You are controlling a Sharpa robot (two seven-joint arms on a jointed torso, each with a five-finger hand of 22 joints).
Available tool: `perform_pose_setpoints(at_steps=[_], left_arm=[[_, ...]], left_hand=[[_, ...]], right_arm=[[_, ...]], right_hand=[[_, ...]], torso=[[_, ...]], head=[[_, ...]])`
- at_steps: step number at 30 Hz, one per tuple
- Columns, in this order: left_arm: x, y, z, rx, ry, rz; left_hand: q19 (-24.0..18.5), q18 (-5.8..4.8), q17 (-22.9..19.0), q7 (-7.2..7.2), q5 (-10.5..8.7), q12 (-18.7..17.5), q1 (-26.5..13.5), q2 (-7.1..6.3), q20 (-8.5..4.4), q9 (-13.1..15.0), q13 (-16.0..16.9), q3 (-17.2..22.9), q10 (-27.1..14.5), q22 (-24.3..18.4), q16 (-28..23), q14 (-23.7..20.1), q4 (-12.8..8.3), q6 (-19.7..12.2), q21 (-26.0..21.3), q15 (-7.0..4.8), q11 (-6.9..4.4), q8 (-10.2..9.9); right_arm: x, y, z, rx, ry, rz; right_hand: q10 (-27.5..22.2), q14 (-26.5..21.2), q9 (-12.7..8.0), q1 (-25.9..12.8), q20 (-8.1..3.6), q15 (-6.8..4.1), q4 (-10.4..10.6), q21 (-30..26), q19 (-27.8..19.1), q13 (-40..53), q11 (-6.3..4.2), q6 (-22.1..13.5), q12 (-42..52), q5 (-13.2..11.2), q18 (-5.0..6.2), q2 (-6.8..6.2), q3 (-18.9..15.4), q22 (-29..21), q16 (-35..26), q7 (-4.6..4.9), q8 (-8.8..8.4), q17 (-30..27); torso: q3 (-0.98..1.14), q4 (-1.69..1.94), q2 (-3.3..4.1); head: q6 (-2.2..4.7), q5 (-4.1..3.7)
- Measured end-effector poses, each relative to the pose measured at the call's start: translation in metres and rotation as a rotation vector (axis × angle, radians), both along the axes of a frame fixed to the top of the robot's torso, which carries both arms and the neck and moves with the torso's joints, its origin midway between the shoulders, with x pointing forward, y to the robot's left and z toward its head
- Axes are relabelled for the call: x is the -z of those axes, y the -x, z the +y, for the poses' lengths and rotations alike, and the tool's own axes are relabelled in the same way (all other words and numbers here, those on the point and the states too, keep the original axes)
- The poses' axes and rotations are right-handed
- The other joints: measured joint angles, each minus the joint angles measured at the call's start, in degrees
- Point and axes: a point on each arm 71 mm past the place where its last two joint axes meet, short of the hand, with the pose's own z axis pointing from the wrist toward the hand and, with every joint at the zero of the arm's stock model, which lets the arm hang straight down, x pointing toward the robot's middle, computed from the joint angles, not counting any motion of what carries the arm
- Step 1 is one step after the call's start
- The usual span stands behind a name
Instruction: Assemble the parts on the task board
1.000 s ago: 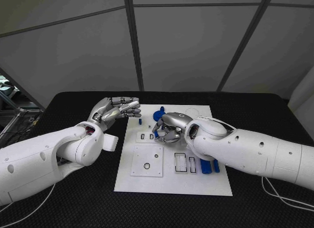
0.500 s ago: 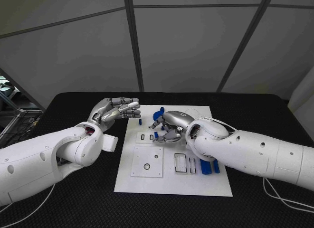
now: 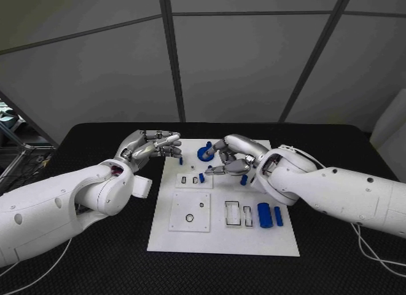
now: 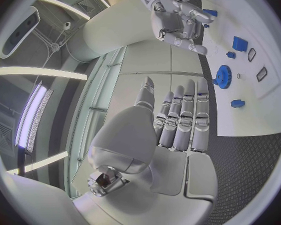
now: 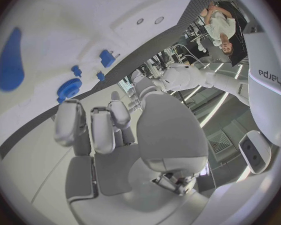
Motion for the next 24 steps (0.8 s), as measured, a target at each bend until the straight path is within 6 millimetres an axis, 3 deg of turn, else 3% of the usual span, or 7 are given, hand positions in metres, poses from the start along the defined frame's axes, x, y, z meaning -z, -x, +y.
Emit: perform_pose_setpoints(at_steps=[6, 9, 16, 17, 19, 21, 24], left_arm=[[0.001, -0.007, 0.001, 0.029, -0.099, 0.007], [-0.001, -0.013, -0.002, 0.062, -0.186, 0.012], [-0.016, -0.027, -0.014, 0.130, -0.394, 0.009], [-0.019, -0.030, -0.016, 0.143, -0.432, 0.014], [-0.024, -0.033, -0.020, 0.168, -0.496, 0.025], [-0.029, -0.036, -0.027, 0.203, -0.574, 0.040], [-0.033, -0.039, -0.037, 0.255, -0.673, 0.065]], left_hand=[[10.04, 0.00, 5.17, -1.25, 5.19, 0.98, -0.41, 1.02, -3.60, 1.14, 2.13, -1.12, 4.63, 3.77, 8.27, 10.35, -0.77, 2.43, 7.81, -3.38, -2.20, 0.68], [14.20, 0.00, 11.20, -1.88, 5.39, 1.19, -0.70, 1.90, -4.99, 2.40, 4.71, -2.25, 6.20, 7.45, 15.50, 12.25, -0.55, 3.48, 13.85, -4.62, -3.09, 0.68], [26.38, -0.07, 42.87, -3.99, 13.38, 6.20, -3.14, 4.34, -7.77, 6.55, 15.62, -3.59, 9.82, 44.59, 50.72, 19.43, 1.49, 5.59, 43.33, -7.58, -5.40, 1.86], [25.94, -0.10, 43.66, -3.98, 13.37, 6.68, -3.21, 4.43, -8.05, 7.51, 18.23, -3.53, 8.54, 44.52, 50.88, 19.40, 1.55, 5.57, 43.72, -7.54, -5.33, 1.96], [20.21, -0.07, 36.53, -3.08, 12.70, 6.00, -2.46, 5.18, -7.70, 8.51, 20.87, -3.26, 4.98, 31.34, 40.59, 15.47, 1.25, 4.35, 35.89, -6.83, -4.70, 1.30], [14.03, -0.09, 28.54, -2.43, 8.73, 4.95, -1.78, 5.86, -6.91, 9.18, 22.23, -2.95, 2.45, 19.11, 28.53, 9.94, 0.62, 3.38, 26.85, -5.80, -4.00, 0.80], [8.38, -0.06, 24.28, -2.13, -0.56, 2.64, -0.93, 6.71, -5.41, 10.24, 23.33, -1.43, -1.13, 12.93, 19.62, 3.04, 0.15, 1.60, 19.27, -4.65, -3.27, 0.19]], right_arm=[[-0.029, -0.012, -0.037, 0.067, -0.079, 0.046], [-0.041, -0.016, -0.060, 0.112, -0.131, 0.101], [-0.048, -0.017, -0.097, 0.162, -0.222, 0.248], [-0.047, -0.018, -0.101, 0.168, -0.234, 0.270], [-0.047, -0.018, -0.107, 0.176, -0.251, 0.299], [-0.047, -0.019, -0.114, 0.189, -0.268, 0.325], [-0.046, -0.021, -0.119, 0.203, -0.286, 0.352]], right_hand=[[-11.29, -9.68, 0.31, 0.90, 0.14, 0.44, -2.26, -20.50, -16.90, -19.94, -0.23, 2.31, -21.45, 0.46, 4.65, 0.93, 1.66, -26.06, -27.40, 0.23, 0.00, -25.28], [-13.03, -14.93, 0.62, 1.26, 1.06, 1.32, -2.92, -28.88, -20.67, -29.41, 0.26, 4.60, -32.68, 1.31, 4.80, 2.19, 4.95, -32.37, -41.30, 0.31, 0.00, -33.92], [-7.63, -17.35, 0.46, 0.68, 4.86, 5.10, -5.31, -45.21, -19.96, -52.43, 3.32, 7.41, -56.97, 1.37, 4.79, 1.16, 13.57, -43.83, -64.12, 1.74, -0.51, -48.51], [-6.65, -16.31, 0.39, 0.50, 4.90, 5.10, -5.74, -46.99, -18.10, -54.55, 3.36, 7.55, -59.06, 1.37, 4.79, 1.15, 14.00, -45.42, -66.19, 1.88, -0.51, -50.22], [-5.88, -15.64, 0.31, 0.37, 4.72, 5.20, -6.21, -49.31, -16.38, -56.72, 3.59, 7.55, -61.16, 1.37, 4.78, 1.29, 14.42, -47.42, -68.53, 1.88, -0.51, -52.09], [-5.77, -14.97, 0.25, 0.37, 4.63, 5.39, -6.81, -51.28, -14.82, -58.35, 3.68, 7.55, -62.20, 1.37, 4.79, 1.29, 14.22, -49.17, -70.10, 1.88, -0.51, -53.58], [-5.58, -13.42, 0.19, 0.37, 4.30, 5.13, -7.34, -52.74, -12.85, -59.75, 3.48, 7.55, -62.28, 1.37, 4.79, 1.29, 14.12, -50.62, -70.96, 1.88, -0.51, -54.81]], torso=[[0.00, -0.10, -0.65], [0.00, -0.16, -0.97], [0.11, -0.18, -1.84], [0.14, -0.21, -1.94], [0.18, -0.28, -2.16], [0.24, -0.36, -2.43], [0.32, -0.48, -2.79]], head=[[-0.19, 0.30], [-0.32, 0.39], [-0.85, 0.82], [-0.92, 0.88], [-1.12, 0.98], [-1.40, 1.08], [-1.74, 1.21]])
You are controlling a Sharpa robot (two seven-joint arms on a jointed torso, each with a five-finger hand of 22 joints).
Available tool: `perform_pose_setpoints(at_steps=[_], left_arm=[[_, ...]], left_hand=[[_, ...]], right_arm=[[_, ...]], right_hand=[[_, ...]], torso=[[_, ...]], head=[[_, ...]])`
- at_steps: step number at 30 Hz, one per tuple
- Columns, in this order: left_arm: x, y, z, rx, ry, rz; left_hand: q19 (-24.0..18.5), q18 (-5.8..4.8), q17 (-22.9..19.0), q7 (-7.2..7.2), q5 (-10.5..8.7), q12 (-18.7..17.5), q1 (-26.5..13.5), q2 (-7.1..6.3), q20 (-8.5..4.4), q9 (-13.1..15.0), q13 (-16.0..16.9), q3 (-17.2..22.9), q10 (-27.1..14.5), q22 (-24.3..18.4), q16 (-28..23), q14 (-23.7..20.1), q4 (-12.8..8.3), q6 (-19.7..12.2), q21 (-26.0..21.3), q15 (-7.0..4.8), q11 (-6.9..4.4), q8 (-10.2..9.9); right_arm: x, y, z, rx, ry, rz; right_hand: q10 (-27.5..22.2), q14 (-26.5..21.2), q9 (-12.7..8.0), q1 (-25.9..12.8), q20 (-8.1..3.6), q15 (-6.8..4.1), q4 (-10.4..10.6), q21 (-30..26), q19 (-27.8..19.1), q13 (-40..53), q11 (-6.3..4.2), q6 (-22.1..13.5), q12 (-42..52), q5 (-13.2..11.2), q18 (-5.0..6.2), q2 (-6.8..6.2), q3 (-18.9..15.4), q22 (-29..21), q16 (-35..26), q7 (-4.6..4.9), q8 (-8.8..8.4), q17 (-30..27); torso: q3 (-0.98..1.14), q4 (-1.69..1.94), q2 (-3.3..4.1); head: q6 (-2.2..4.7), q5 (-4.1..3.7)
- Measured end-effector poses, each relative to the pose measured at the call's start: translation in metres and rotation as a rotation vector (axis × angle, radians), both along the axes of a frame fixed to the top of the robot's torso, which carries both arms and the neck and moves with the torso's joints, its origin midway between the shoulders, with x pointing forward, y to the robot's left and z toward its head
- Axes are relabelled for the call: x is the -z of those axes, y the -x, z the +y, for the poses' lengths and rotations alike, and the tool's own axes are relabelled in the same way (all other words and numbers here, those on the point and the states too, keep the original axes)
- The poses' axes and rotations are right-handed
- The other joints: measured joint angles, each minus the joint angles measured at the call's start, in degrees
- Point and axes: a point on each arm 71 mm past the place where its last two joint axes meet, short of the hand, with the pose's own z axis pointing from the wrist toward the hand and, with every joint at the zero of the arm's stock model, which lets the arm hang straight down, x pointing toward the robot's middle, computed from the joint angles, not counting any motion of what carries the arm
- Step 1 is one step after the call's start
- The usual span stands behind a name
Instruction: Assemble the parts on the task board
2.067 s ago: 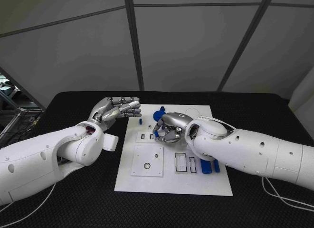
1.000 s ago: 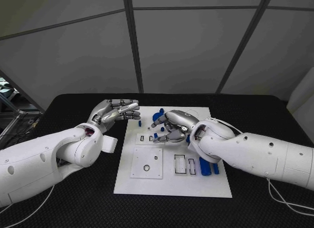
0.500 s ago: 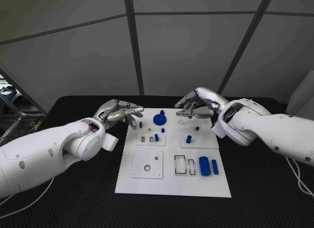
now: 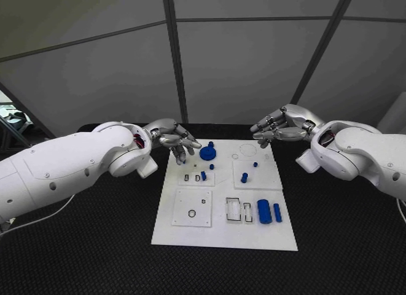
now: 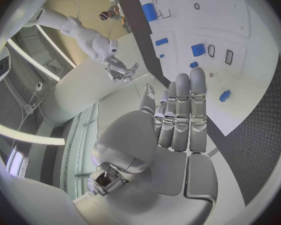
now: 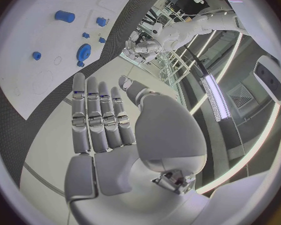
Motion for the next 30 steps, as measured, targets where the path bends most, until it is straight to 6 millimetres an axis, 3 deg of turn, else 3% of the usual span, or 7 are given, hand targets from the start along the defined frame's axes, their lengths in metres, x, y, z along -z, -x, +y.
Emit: perform_pose_setpoints(at_steps=[9, 12, 13, 16, 22, 25, 30], left_arm=[[0.009, 0.003, -0.025, 0.129, -0.247, 0.106], [0.016, 0.005, -0.033, 0.158, -0.306, 0.130], [0.018, 0.006, -0.035, 0.164, -0.321, 0.135], [0.021, 0.005, -0.041, 0.167, -0.359, 0.142], [0.023, -0.001, -0.050, 0.151, -0.418, 0.153], [0.027, -0.001, -0.055, 0.150, -0.450, 0.168], [0.032, 0.000, -0.057, 0.147, -0.495, 0.196]], left_hand=[[4.31, 0.02, -2.76, -1.44, -2.34, -4.47, 2.03, 0.33, 0.56, 1.44, -2.79, 9.89, -2.20, -5.21, -4.89, 0.01, 0.82, -2.80, -7.66, -0.01, 0.12, -0.43], [13.55, -0.23, 6.88, -0.84, -1.65, -2.99, 1.99, 0.17, -0.12, 2.79, -1.05, 12.54, 0.44, 16.32, 7.95, 2.72, 1.48, -1.78, 10.42, 0.02, 0.22, 0.50], [15.73, -6.18, 11.45, -0.80, -1.65, -1.77, 1.27, -0.49, -0.17, 3.79, 0.93, 12.51, 1.34, 24.10, 14.34, 3.88, 1.45, -0.88, 16.74, 0.28, -0.19, 1.21], [19.55, -7.07, 17.97, -1.13, -1.68, 2.27, -3.65, -2.86, -0.53, 6.72, 5.66, 9.27, 4.65, 39.76, 23.83, 6.26, 3.20, 2.35, 27.99, -0.48, -0.89, 4.09], [21.27, -7.19, 26.50, -2.98, -1.89, 29.98, -8.69, -3.86, -2.36, 20.63, 31.52, 5.48, 7.79, 54.18, 37.78, 11.85, 6.81, -0.20, 42.42, -2.25, -3.02, 13.42], [21.27, -11.43, 27.63, -3.30, -1.89, 46.78, -8.19, -2.24, -2.36, 28.71, 42.47, 4.83, 10.54, 54.21, 39.99, 12.36, 7.74, -3.72, 43.85, -2.77, -2.87, 18.45], [21.27, -11.07, 27.89, -3.70, -2.11, 60.67, -9.08, -0.46, -2.36, 39.83, 44.71, 2.53, 13.59, 54.20, 41.47, 12.51, 10.51, -7.55, 44.70, -2.92, -3.51, 26.26]], right_arm=[[0.002, -0.004, -0.003, 0.017, -0.034, 0.042], [0.003, -0.005, -0.005, 0.023, -0.039, 0.047], [0.003, -0.006, -0.005, 0.025, -0.041, 0.048], [0.003, -0.006, -0.006, 0.032, -0.043, 0.050], [0.003, -0.008, -0.006, 0.040, -0.042, 0.050], [0.004, -0.009, -0.006, 0.042, -0.041, 0.050], [0.004, -0.010, -0.006, 0.048, -0.037, 0.050]], right_hand=[[0.21, 0.63, -0.15, -0.39, -0.06, 0.08, -0.46, -2.48, 1.21, -1.84, 0.20, 0.00, 0.00, 0.19, 0.00, 0.21, -0.46, -2.10, -1.27, 0.00, 0.00, -2.12], [0.21, -0.32, -0.24, -0.68, 0.08, 0.59, -0.70, -3.84, 1.07, -2.26, 0.19, 0.00, 0.00, 0.22, 0.00, -0.08, -0.70, -3.04, -1.28, 0.00, 0.00, -3.11], [0.21, -0.32, -0.27, -0.68, 0.17, 0.58, -0.70, -4.04, 0.99, -2.32, 0.20, 0.00, 0.00, 0.22, -0.01, -0.08, -0.70, -3.27, -1.27, 0.00, 0.00, -3.37], [0.21, -0.53, -0.32, -0.68, 0.17, 0.79, -0.94, -4.47, 0.99, -2.37, 0.20, 0.00, 0.00, 0.22, -0.01, -0.08, -0.94, -3.62, -1.28, 0.00, 0.00, -3.76], [-0.01, -0.53, -0.40, -1.21, 0.37, 0.79, -1.08, -5.00, 1.20, -2.36, 0.41, -0.22, 0.00, 0.22, -0.01, 0.01, -1.08, -4.08, -1.27, 0.21, 0.00, -4.26], [-0.01, -0.52, -0.45, -1.26, 0.38, 0.79, -1.09, -5.14, 1.20, -2.42, 0.41, -0.28, 0.00, 0.22, -0.01, -0.04, -1.09, -4.27, -1.27, 0.27, 0.00, -4.47], [-0.21, -0.54, -0.51, -1.45, 0.59, 0.81, -1.14, -5.51, 1.41, -2.41, 0.61, -0.45, 0.01, 0.22, -0.01, -0.23, -1.36, -4.56, -1.27, 0.44, 0.00, -4.77]], torso=[[0.15, -0.15, -0.40], [0.14, -0.14, -0.43], [0.13, -0.14, -0.43], [0.10, -0.14, -0.43], [0.09, -0.15, -0.43], [0.09, -0.19, -0.43], [0.09, -0.21, -0.43]], head=[[-0.26, 0.23], [-0.32, 0.19], [-0.35, 0.23], [-0.35, 0.42], [-0.53, 0.65], [-0.64, 0.66], [-0.88, 0.62]])
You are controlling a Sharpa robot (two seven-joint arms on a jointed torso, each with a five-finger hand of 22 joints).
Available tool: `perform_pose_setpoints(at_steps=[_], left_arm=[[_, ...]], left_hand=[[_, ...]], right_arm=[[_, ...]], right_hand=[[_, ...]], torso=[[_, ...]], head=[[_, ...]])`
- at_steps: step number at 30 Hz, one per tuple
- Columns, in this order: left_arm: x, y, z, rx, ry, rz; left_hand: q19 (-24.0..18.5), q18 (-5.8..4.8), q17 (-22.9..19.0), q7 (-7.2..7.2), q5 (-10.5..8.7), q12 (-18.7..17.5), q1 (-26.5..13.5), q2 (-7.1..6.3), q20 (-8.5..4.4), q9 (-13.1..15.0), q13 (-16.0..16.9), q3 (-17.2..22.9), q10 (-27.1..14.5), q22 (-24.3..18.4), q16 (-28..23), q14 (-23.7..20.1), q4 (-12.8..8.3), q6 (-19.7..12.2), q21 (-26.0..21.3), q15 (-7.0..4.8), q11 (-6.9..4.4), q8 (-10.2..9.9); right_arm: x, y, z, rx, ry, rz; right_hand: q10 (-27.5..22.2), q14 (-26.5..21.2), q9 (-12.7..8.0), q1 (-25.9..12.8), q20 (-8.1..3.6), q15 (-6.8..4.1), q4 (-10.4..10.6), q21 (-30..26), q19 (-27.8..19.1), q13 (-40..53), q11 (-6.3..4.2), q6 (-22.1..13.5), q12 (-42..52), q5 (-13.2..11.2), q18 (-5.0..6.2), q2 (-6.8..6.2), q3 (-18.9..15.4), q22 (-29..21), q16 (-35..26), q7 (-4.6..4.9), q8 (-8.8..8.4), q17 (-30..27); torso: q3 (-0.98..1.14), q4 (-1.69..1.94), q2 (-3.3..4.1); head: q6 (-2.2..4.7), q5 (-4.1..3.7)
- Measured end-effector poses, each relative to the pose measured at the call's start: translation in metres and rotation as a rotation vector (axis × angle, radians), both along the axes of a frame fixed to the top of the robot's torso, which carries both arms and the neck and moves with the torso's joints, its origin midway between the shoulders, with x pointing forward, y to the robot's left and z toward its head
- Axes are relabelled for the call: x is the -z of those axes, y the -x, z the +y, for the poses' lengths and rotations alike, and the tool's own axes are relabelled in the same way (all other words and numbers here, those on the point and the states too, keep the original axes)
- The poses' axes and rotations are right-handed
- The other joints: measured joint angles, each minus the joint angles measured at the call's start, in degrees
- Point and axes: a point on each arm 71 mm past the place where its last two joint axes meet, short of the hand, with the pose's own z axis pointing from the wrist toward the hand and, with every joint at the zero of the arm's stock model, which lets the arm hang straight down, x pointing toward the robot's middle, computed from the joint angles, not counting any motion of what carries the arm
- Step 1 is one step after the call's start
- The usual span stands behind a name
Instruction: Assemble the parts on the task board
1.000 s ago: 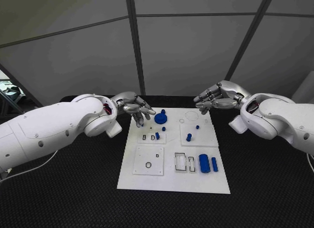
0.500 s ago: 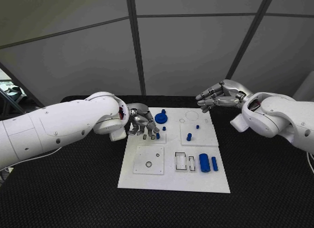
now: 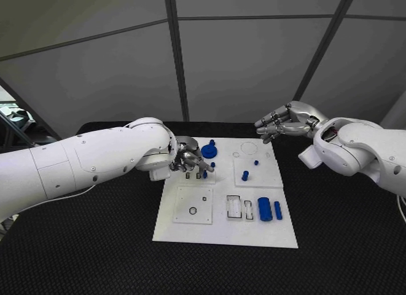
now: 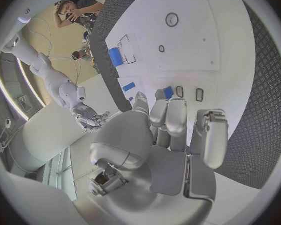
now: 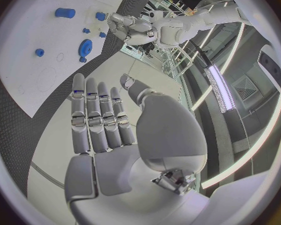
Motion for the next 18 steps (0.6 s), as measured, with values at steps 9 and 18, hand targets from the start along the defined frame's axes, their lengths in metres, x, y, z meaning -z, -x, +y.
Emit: perform_pose_setpoints(at_steps=[9, 18], left_arm=[[0.0034, -0.0009, 0.0013, -0.014, -0.057, 0.028], [0.0055, -0.0061, 0.0058, -0.046, -0.102, 0.045]], left_hand=[[-1.68, 3.13, -5.68, 1.34, 0.00, -6.27, -1.21, -0.77, 1.25, 5.31, 0.00, -3.07, -7.92, -0.01, -6.01, -4.77, 3.07, -5.60, -4.01, 1.26, 1.40, 1.97], [0.01, 3.06, -2.18, 0.63, 0.00, -2.15, -1.07, -2.01, 1.03, 7.57, -0.01, -4.91, -4.80, -0.01, -0.69, -1.65, 4.72, -4.41, -1.22, 0.43, 0.55, 4.64]], right_arm=[[0.0005, -0.0015, 0.0006, 0.006, 0.007, -0.001], [0.0010, -0.0028, 0.0009, 0.010, 0.015, -0.003]], right_hand=[[-0.21, -0.18, -0.08, -0.30, 0.00, 0.19, -0.05, -0.52, 0.00, 0.00, 0.21, -0.54, 0.00, 0.00, 0.00, -0.30, -0.27, -0.39, 0.00, 0.22, 0.00, -0.39], [-0.21, -0.18, -0.14, -0.52, 0.20, 0.19, 0.14, -0.78, 0.20, 0.01, 0.20, -0.54, 0.00, 0.00, -0.01, -0.07, -0.45, -0.65, 0.00, 0.22, 0.00, -0.67]], torso=[[0.03, 0.08, 0.00], [0.02, 0.08, 0.00]], head=[[-0.35, -0.09], [-0.49, -0.02]])
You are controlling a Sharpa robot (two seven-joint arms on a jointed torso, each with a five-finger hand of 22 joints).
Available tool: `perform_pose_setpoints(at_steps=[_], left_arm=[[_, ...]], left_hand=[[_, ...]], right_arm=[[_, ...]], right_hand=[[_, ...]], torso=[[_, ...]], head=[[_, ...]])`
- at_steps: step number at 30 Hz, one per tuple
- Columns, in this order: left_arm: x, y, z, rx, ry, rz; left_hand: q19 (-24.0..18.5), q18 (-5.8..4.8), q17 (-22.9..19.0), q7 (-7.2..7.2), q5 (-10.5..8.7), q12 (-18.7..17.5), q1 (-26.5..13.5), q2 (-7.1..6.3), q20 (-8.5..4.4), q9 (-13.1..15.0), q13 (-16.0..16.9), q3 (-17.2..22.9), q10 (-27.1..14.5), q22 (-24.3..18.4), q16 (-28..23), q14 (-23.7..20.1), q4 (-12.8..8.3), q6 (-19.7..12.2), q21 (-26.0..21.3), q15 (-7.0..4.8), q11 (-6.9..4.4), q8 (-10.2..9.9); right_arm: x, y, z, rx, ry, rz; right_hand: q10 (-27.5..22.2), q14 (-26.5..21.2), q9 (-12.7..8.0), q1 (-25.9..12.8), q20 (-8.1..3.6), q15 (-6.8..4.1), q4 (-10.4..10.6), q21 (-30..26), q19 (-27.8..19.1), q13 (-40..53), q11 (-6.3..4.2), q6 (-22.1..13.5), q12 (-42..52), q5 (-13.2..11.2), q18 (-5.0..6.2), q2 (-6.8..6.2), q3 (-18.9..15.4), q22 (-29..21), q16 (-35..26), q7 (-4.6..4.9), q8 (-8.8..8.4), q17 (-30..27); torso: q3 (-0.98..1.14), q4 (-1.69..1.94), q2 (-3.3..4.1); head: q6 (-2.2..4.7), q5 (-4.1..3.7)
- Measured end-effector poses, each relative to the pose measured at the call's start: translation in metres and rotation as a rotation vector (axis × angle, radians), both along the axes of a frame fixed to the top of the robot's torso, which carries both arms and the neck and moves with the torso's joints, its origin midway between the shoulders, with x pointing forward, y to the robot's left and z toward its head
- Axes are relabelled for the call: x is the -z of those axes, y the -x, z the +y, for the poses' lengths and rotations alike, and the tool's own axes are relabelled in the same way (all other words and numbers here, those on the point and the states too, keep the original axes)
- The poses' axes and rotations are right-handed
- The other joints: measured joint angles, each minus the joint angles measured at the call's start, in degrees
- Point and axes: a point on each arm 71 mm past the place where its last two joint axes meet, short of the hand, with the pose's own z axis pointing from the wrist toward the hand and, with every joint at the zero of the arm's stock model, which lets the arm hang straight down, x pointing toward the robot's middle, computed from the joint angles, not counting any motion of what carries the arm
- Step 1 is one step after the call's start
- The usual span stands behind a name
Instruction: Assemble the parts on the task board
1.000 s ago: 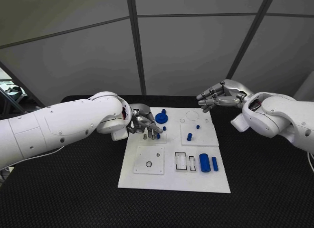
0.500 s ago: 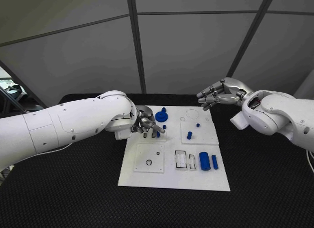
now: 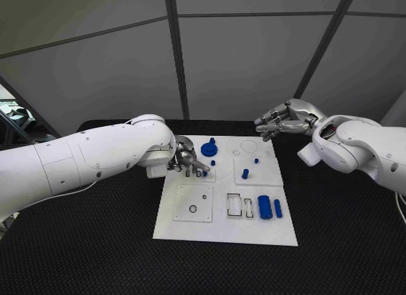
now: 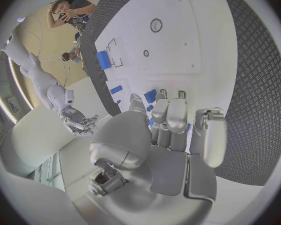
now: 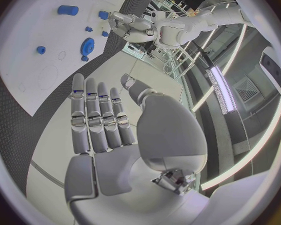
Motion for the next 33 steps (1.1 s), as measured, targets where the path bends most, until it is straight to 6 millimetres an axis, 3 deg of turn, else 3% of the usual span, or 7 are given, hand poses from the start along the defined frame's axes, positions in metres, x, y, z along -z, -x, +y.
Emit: perform_pose_setpoints(at_steps=[33], left_arm=[[0.000, -0.011, -0.019, -0.032, -0.021, -0.023]], left_hand=[[-0.01, 0.00, -0.95, -0.22, 0.00, -0.96, -0.20, -0.20, 0.00, 0.14, -0.02, -0.27, -0.23, -0.01, -0.48, -0.01, 0.61, 0.18, -0.01, 0.00, -0.22, 0.22]], right_arm=[[0.001, -0.004, 0.006, -0.001, 0.006, -0.002]], right_hand=[[-0.21, -0.20, -0.04, -0.21, 0.19, 0.20, 0.15, -1.01, 0.19, 0.01, 0.20, -0.21, 0.00, 0.83, 0.01, 0.23, -0.46, -0.69, 0.00, 0.21, 0.00, -0.67]], torso=[[-0.01, -0.01, 0.03]], head=[[-0.69, -0.07]])
